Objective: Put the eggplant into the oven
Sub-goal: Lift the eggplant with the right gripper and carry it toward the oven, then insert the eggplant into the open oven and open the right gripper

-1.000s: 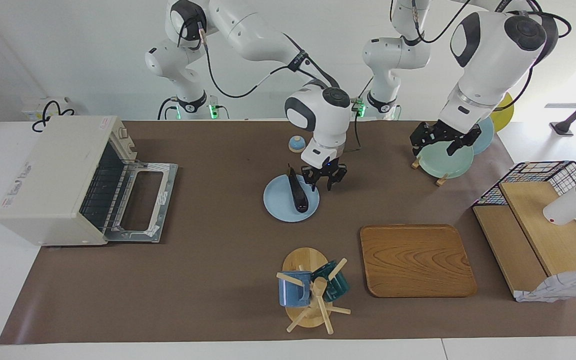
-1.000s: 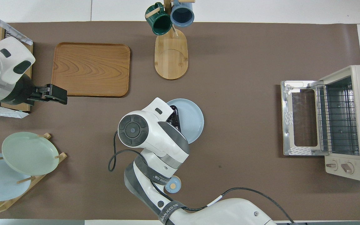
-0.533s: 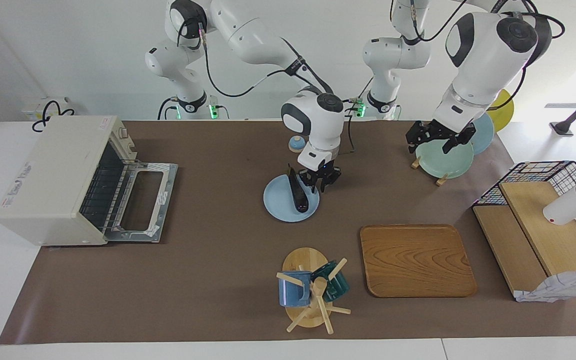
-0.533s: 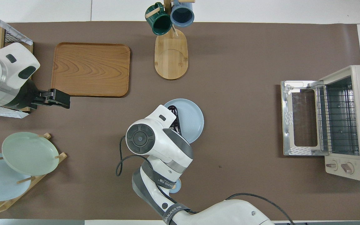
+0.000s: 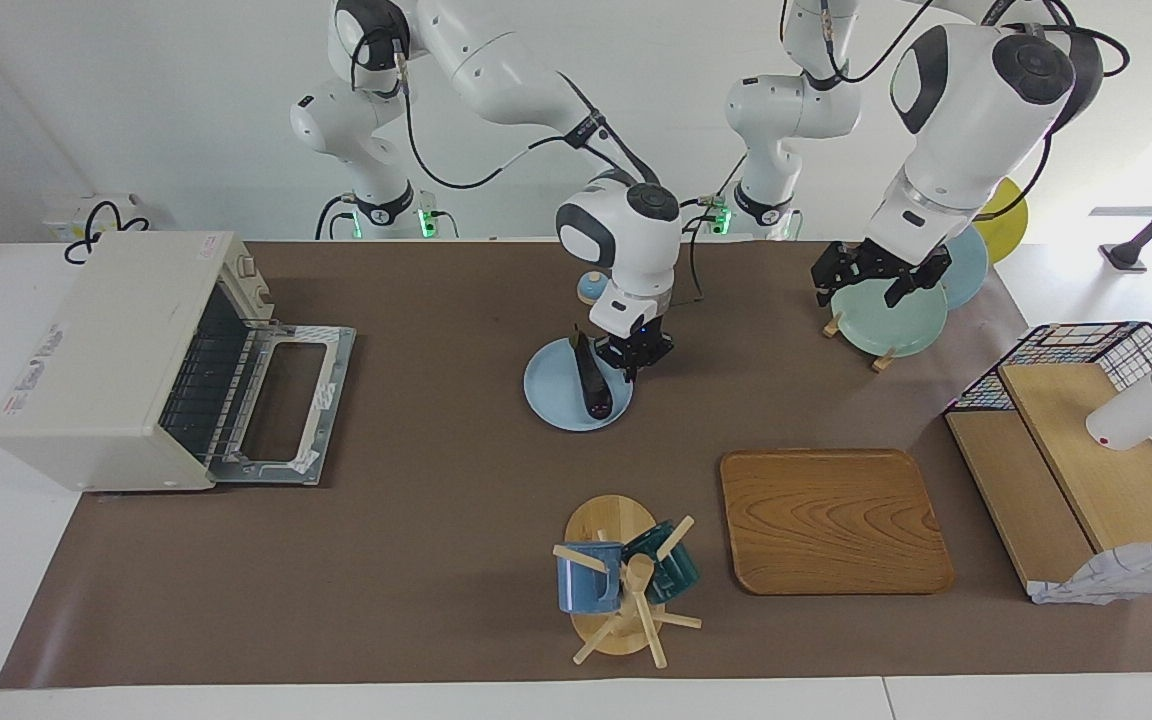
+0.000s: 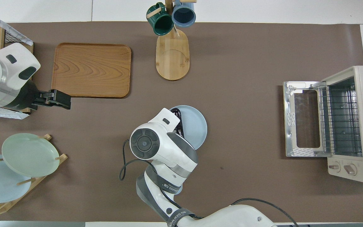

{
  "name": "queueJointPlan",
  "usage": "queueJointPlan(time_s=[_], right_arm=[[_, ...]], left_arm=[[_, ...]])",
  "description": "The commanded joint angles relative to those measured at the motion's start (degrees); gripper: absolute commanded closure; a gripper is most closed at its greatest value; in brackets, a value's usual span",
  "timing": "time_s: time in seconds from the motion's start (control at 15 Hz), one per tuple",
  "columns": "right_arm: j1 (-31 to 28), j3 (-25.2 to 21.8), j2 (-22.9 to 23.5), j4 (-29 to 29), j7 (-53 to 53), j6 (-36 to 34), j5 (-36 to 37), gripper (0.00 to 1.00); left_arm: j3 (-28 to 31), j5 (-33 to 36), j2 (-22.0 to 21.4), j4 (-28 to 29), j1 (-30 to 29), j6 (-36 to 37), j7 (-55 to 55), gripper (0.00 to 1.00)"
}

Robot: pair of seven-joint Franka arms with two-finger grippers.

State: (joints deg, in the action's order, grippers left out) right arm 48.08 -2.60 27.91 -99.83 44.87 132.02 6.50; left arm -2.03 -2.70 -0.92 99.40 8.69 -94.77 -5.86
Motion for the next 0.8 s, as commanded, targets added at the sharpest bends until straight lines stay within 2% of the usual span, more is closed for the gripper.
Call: queueJointPlan(time_s=[0.0,0.2,0.33,0.6,0.73], right_arm=[[-0.2,0.1,-1.1,-0.5,-0.3,-2.9,5.2,1.00],[-1.1,0.1,-0.4,9.9,-2.5,-17.8,6.3,1.00],[-3.0,-0.2,-0.6,13.7,-6.3,-23.5,6.3,1.00],[-11.6,-0.5,-4.7,12.5,-14.7,-29.6,6.3,1.00],[-17.0,-0.4,-7.9,9.4,-19.8,-30.6,6.3,1.00]], left_arm=[[0.1,1.2,-1.4,0.5,0.1,-0.2,0.5,0.00],[-0.1,1.2,-1.0,-0.4,0.0,0.1,0.5,0.00],[-0.1,1.3,-1.0,-0.7,-0.1,-0.1,0.4,0.00],[-0.1,1.3,-1.0,-0.8,-0.1,-0.3,0.4,0.00],[-0.1,1.4,-1.0,-0.8,-0.1,0.0,0.5,0.00]])
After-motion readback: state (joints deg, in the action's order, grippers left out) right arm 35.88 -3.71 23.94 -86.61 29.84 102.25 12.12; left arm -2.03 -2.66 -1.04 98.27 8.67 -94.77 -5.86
